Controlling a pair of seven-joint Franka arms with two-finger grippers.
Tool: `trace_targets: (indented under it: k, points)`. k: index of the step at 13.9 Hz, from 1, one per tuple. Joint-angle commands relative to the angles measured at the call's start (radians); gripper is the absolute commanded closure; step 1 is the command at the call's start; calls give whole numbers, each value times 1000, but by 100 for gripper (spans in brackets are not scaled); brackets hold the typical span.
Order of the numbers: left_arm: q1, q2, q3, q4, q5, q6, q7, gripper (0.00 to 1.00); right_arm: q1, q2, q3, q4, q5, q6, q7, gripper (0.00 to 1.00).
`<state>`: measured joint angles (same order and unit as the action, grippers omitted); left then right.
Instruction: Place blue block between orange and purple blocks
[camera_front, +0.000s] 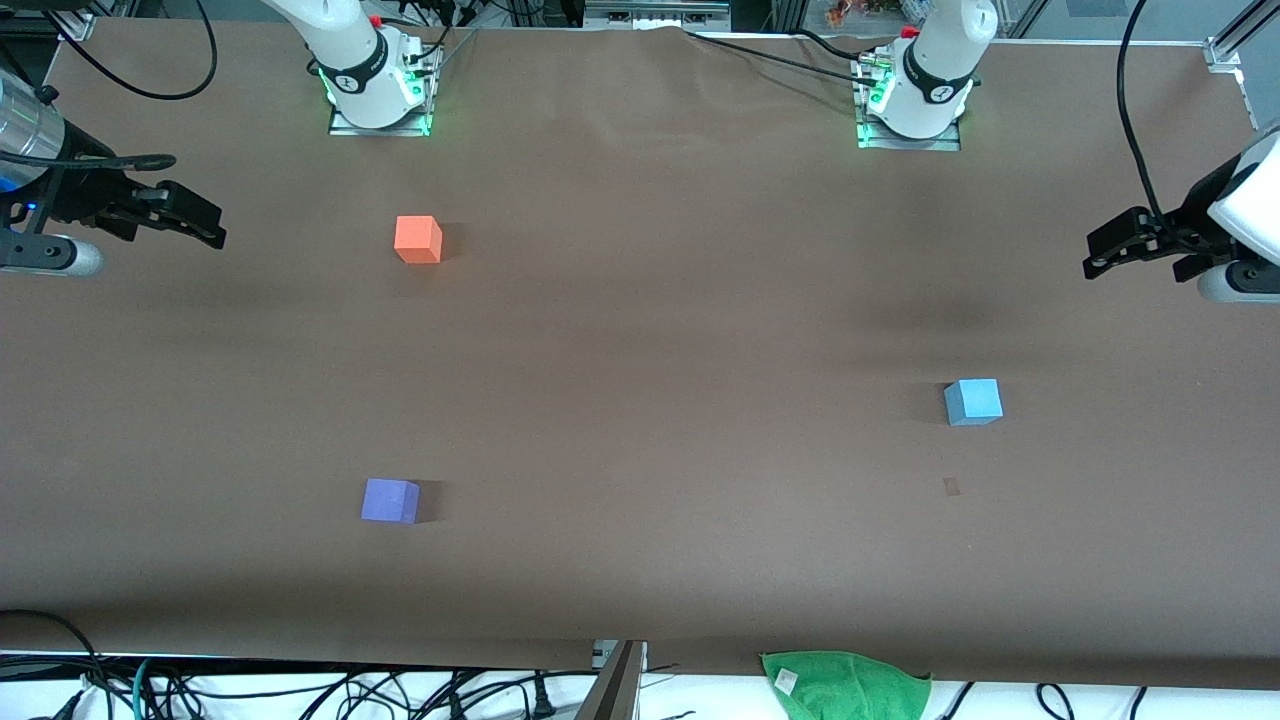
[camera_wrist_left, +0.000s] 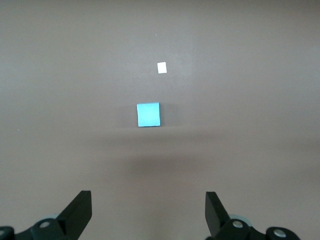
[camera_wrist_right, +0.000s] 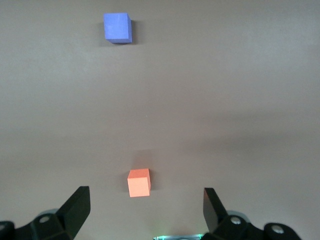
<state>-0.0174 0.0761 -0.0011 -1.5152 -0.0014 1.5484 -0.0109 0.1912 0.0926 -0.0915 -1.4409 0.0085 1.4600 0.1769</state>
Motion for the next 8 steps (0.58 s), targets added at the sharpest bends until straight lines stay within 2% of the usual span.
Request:
trace_targets:
  k: [1, 4, 8]
  points:
    - [2, 24, 0, 32, 11, -16, 20, 0, 2, -5, -2, 2, 15, 63, -14, 0]
    - [4, 30, 3, 26, 11, -20, 22, 0, 2, -1, -2, 4, 16, 117, -14, 0]
    - [5, 141, 10, 21, 11, -36, 32, 0, -6, 1, -4, 2, 15, 135, -17, 0]
